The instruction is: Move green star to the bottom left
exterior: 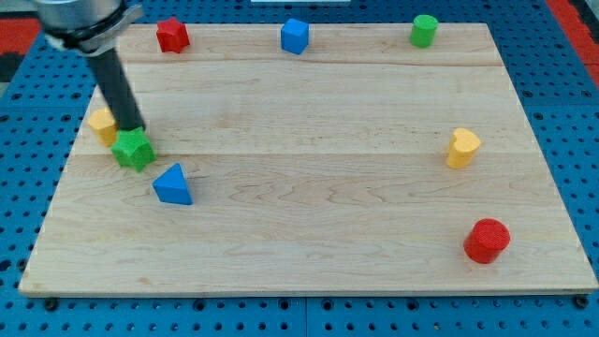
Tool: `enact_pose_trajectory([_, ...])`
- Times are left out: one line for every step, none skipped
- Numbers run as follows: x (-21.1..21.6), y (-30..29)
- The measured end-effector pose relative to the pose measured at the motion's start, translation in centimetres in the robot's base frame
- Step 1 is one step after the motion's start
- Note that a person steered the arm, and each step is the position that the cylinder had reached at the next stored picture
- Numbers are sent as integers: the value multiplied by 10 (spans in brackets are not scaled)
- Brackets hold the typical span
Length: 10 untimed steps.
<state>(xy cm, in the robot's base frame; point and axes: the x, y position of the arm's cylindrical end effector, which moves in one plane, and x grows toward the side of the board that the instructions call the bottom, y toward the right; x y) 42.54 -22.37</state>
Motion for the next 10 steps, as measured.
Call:
enact_pose_trajectory([35, -3])
enact_pose_trajectory([-12, -3])
enact_pose_trajectory([-29, 23])
enact_pose_trajectory([-1, 32])
enact_pose_trajectory([40, 47])
enact_pose_trajectory([70, 59])
enact_pose_trajectory([105, 36])
enact_pose_trajectory([69, 22])
enact_pose_trajectory([48, -9])
enact_pose_trajectory([41, -15])
